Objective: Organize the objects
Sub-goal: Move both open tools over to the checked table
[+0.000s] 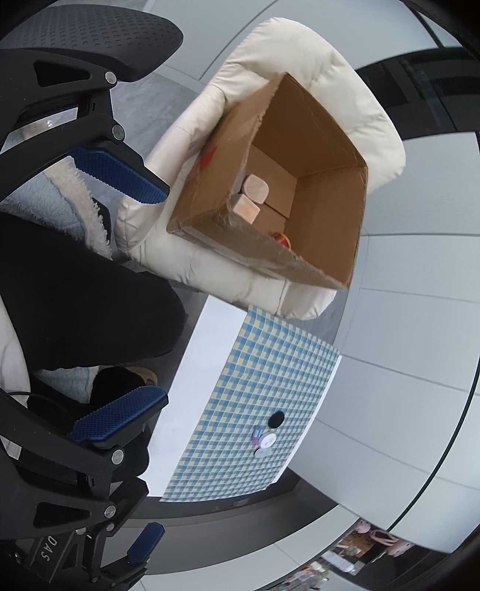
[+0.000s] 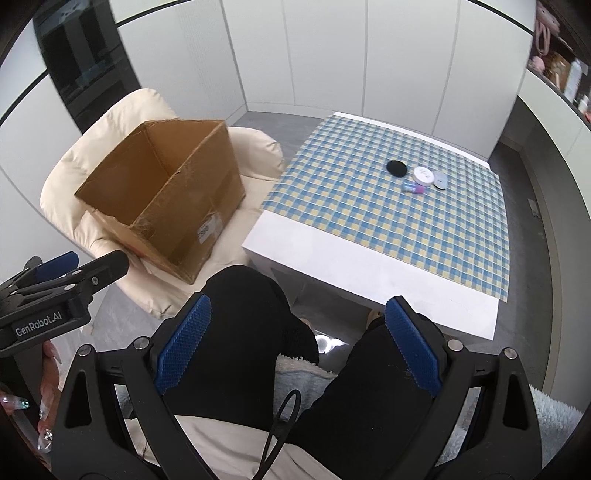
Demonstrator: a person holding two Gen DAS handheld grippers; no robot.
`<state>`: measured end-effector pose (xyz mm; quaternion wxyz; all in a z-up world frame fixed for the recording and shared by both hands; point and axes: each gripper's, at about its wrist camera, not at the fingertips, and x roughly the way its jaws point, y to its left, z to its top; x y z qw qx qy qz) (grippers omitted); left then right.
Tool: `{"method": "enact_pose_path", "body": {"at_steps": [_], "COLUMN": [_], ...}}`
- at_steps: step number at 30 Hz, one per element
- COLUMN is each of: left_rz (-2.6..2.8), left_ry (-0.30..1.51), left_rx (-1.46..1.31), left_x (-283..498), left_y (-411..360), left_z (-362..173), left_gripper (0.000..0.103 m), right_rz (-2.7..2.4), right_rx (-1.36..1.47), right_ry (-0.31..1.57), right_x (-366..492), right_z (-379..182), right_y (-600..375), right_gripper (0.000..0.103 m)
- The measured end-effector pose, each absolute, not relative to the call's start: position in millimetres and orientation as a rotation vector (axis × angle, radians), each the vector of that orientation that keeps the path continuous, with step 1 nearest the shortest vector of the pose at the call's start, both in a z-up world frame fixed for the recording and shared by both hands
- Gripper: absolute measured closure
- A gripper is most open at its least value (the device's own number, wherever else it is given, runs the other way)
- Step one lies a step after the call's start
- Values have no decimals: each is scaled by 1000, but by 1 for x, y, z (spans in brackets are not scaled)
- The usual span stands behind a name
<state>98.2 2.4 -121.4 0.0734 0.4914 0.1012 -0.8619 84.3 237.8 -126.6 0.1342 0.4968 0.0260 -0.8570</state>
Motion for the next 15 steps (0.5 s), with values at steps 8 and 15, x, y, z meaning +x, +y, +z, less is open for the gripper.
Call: {"method": "enact_pose_path", "body": {"at_steps": [8,15], "left_rz": [-2636,-2681], "left_ry": [238,166], "left_rx": [1541,1596], "left_x": [86,76], "left_y": [35,64], "left_z": [-125,-127], "left_gripper": [3,3], "right_rz": [-2563,-2633], "right_rx": [1481,1526], "right_ry": [4,-59], "right_x": [83,86], "right_z": [-127,-131], "right_y": [278,317], "right_gripper": [6,6]}}
